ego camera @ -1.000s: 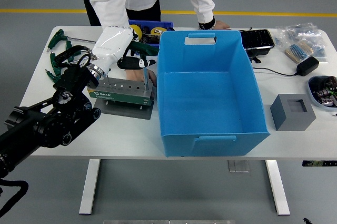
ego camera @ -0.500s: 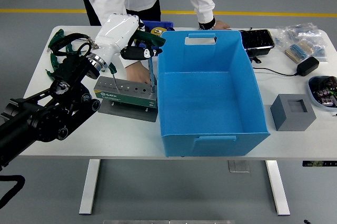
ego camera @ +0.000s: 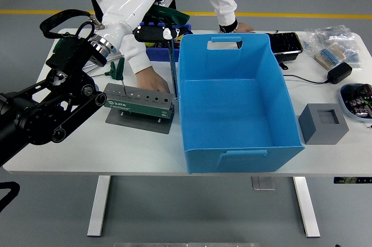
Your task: Lift tool from toolbox,place it in box,lift tool from toolbox,place it in box
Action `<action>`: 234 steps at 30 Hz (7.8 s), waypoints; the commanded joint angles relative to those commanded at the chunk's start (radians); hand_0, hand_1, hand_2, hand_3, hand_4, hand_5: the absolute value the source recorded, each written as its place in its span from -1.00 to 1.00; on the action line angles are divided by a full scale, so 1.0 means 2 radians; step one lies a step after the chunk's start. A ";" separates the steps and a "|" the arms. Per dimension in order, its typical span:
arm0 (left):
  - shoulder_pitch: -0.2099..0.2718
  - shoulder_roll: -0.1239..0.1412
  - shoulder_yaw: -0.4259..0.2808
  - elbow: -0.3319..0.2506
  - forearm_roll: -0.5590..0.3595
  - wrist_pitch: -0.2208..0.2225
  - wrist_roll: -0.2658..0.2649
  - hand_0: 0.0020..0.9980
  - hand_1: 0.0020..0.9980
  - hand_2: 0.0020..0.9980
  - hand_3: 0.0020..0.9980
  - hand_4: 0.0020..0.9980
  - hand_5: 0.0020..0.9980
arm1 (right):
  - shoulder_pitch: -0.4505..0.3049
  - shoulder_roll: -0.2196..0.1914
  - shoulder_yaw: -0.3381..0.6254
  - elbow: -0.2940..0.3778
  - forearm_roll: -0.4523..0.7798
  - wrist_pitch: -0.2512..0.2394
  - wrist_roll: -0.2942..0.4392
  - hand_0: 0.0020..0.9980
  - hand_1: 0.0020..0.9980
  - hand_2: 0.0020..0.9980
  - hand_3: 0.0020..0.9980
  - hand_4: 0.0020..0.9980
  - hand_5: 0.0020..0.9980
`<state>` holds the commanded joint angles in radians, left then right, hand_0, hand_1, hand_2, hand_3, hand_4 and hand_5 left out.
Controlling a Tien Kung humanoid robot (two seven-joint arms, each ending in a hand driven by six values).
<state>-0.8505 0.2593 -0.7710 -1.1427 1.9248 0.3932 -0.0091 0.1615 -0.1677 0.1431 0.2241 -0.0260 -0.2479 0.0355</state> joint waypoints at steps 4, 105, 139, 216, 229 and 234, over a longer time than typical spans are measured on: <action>-0.010 -0.004 -0.005 -0.010 0.004 0.006 -0.002 -0.81 -1.00 -0.93 -0.88 0.78 0.18 | 0.000 0.000 0.000 0.000 0.000 0.000 0.000 0.34 0.28 0.43 0.15 0.67 0.48; 0.264 -0.038 -0.254 -0.139 -0.253 0.126 0.192 -0.47 -0.42 -0.09 0.20 0.82 0.34 | -0.008 0.001 -0.001 -0.004 0.009 -0.006 0.007 0.33 0.27 0.42 0.14 0.65 0.47; 0.238 -0.053 -0.175 -0.029 -0.967 0.101 0.083 -0.33 -0.07 0.21 0.62 0.80 0.62 | -0.007 0.003 0.004 -0.002 -0.004 -0.004 0.002 0.33 0.27 0.42 0.14 0.65 0.47; 0.146 -0.036 -0.155 -0.094 -1.068 0.077 0.025 -0.27 -0.01 0.22 0.30 0.90 1.00 | -0.003 0.002 0.006 -0.001 -0.010 -0.004 0.000 0.33 0.27 0.42 0.15 0.65 0.49; 0.095 -0.031 -0.117 -0.162 -1.085 0.087 0.031 -0.26 -0.01 0.23 0.29 0.89 1.00 | -0.005 0.002 0.012 0.000 -0.021 -0.004 -0.003 0.33 0.27 0.42 0.14 0.65 0.48; 0.059 -0.035 -0.065 -0.169 -1.100 0.074 0.048 -0.26 0.01 0.23 0.29 0.89 1.00 | -0.004 0.001 0.011 0.000 -0.018 -0.003 -0.003 0.33 0.27 0.42 0.14 0.65 0.48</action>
<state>-0.7321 0.1902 -0.9009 -1.4815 -0.2755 0.5403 0.0863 0.1537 -0.1660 0.1646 0.2240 -0.0629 -0.2547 0.0303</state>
